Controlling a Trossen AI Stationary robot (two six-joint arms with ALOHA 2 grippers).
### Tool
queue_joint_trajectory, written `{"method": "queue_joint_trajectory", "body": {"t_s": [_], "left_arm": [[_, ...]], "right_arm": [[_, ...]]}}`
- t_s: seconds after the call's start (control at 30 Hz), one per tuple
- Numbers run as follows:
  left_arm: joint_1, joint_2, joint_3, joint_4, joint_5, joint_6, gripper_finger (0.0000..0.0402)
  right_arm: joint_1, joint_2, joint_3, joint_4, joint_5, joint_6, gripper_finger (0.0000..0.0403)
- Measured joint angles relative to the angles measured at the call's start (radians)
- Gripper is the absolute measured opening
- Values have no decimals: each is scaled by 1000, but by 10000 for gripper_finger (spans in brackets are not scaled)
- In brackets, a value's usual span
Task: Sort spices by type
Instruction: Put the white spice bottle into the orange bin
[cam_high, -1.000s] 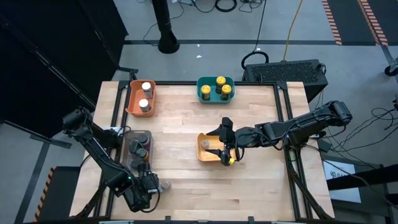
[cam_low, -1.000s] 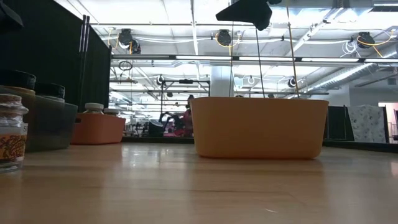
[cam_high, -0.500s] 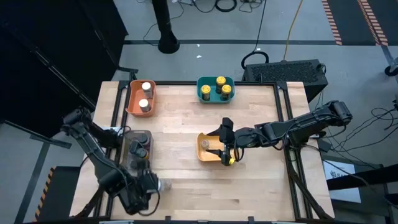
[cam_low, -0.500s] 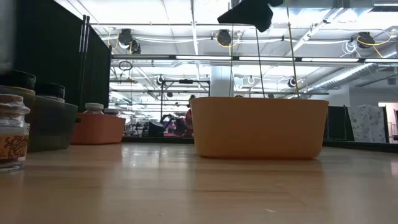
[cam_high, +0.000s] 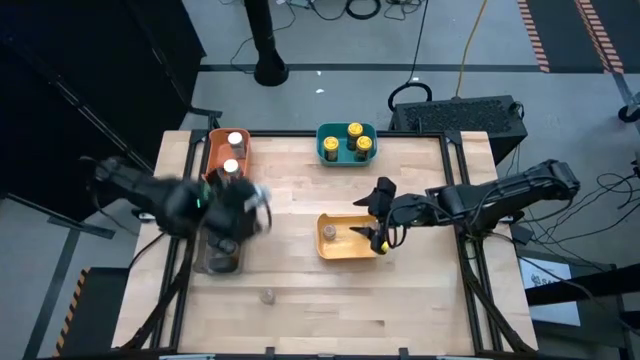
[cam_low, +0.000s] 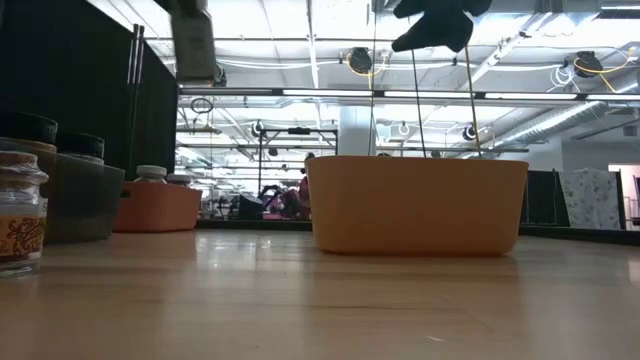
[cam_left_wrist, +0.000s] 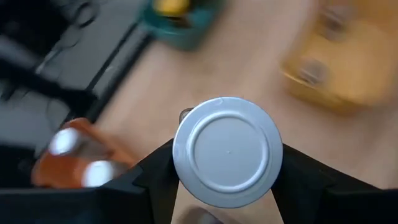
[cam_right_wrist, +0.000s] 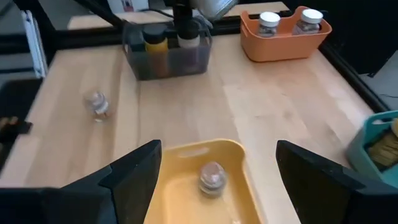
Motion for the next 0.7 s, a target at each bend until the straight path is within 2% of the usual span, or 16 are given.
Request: {"method": "queue_joint_trajectory", "body": {"t_s": [0.17, 0.3, 0.47, 0.57, 0.7], "left_arm": [[300, -96, 0, -12, -6, 8, 210], [519, -121, 0, -32, -2, -5, 210], [762, -107, 0, -39, 42, 118, 210], [891, -105, -8, 26, 99, 230, 210], [1050, -117, -69, 178, 258, 347, 210]], "right_arm": [[-28, -9, 0, -46, 0, -35, 300], [-47, -9, -34, -53, -6, -48, 300], [-95, -20, -72, -53, -10, -38, 300], [-115, -20, -76, -58, -14, -29, 300], [-117, -21, -76, -53, -15, -28, 300]]}}
